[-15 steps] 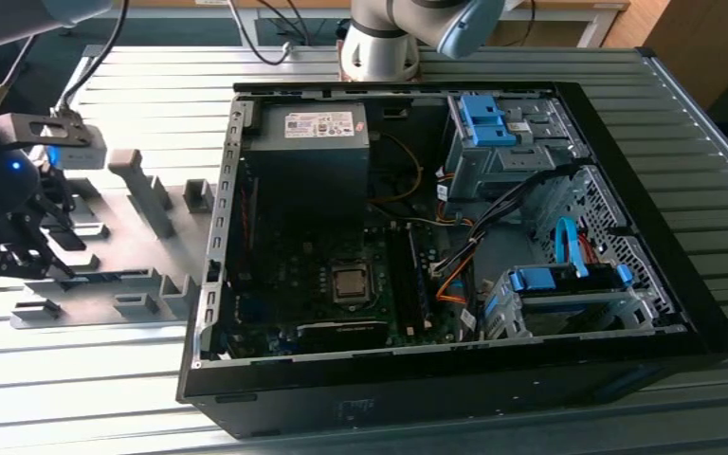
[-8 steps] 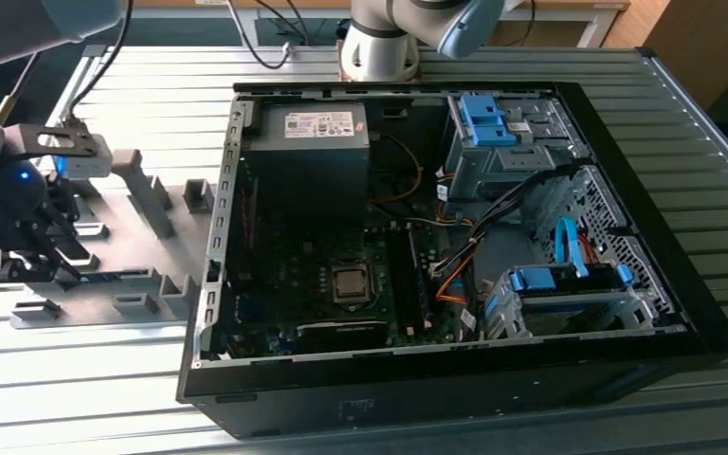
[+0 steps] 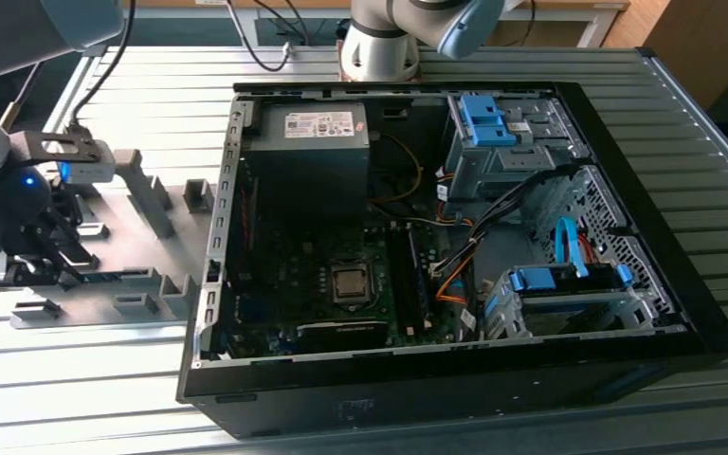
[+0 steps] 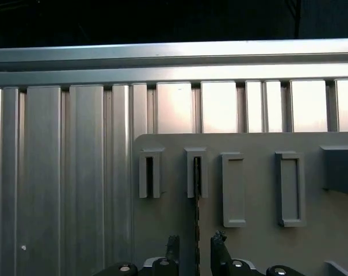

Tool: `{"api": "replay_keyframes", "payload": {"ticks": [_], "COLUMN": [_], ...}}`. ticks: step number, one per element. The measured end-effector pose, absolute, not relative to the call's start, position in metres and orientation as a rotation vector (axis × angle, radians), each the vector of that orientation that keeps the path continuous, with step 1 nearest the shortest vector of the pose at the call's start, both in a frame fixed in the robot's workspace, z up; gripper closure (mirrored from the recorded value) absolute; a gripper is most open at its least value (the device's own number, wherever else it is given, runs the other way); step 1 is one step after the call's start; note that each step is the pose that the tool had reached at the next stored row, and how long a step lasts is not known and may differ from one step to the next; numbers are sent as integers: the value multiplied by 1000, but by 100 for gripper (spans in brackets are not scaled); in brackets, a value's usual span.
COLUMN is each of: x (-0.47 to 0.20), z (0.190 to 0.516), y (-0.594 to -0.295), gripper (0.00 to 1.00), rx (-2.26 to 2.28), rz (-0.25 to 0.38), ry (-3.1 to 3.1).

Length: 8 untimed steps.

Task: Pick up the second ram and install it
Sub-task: 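Pick up the second ram and move it above second insertion slot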

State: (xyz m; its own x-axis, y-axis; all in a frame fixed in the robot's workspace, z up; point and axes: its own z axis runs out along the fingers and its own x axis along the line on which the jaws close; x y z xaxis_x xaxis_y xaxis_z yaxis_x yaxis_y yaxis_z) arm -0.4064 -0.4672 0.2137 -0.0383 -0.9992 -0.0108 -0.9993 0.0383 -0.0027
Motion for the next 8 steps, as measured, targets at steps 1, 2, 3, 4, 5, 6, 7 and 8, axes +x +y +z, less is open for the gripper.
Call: {"api": "replay_keyframes", "payload": {"ticks": [1, 2, 3, 4, 5, 6, 7, 8], "x": [-406, -406, -406, -406, -406, -406, -406, -406], "z": [213, 213, 213, 213, 213, 213, 213, 213], "y": [-467, -467, -467, -467, -467, -467, -467, -467], "gripper": [65, 65, 65, 65, 65, 65, 65, 65], "rx": [-2172, -2172, -2172, -2172, -2172, -2172, -2172, -2172], "rz": [9, 9, 9, 9, 9, 9, 9, 9], "ry": [2257, 2257, 2257, 2257, 2257, 2257, 2257, 2257]}}
